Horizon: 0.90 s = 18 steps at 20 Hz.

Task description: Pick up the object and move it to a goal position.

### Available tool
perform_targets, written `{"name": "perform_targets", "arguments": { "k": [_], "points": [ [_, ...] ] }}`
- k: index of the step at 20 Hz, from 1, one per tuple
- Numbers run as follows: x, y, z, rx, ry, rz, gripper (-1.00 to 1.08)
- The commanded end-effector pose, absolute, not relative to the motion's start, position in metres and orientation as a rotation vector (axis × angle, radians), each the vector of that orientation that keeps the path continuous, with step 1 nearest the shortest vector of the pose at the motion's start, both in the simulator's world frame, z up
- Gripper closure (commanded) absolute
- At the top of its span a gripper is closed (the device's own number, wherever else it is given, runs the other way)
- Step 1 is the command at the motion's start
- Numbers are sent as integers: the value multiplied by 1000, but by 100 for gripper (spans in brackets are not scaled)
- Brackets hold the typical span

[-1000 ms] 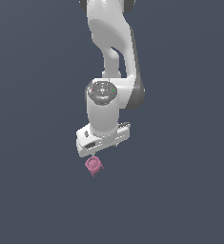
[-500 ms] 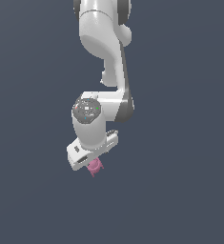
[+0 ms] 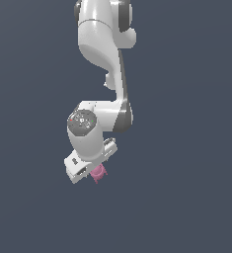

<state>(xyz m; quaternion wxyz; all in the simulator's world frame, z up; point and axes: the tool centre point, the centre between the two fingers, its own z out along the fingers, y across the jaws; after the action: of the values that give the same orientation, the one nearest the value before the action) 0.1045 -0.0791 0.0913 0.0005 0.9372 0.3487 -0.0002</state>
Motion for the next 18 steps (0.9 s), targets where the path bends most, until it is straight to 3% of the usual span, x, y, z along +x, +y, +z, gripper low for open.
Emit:
{"name": "perform_targets", "arguments": {
  "k": [1, 18],
  "points": [
    [105, -80, 90, 2940, 1108, 0, -92],
    [104, -80, 38, 2939, 1110, 0, -92]
  ]
}}
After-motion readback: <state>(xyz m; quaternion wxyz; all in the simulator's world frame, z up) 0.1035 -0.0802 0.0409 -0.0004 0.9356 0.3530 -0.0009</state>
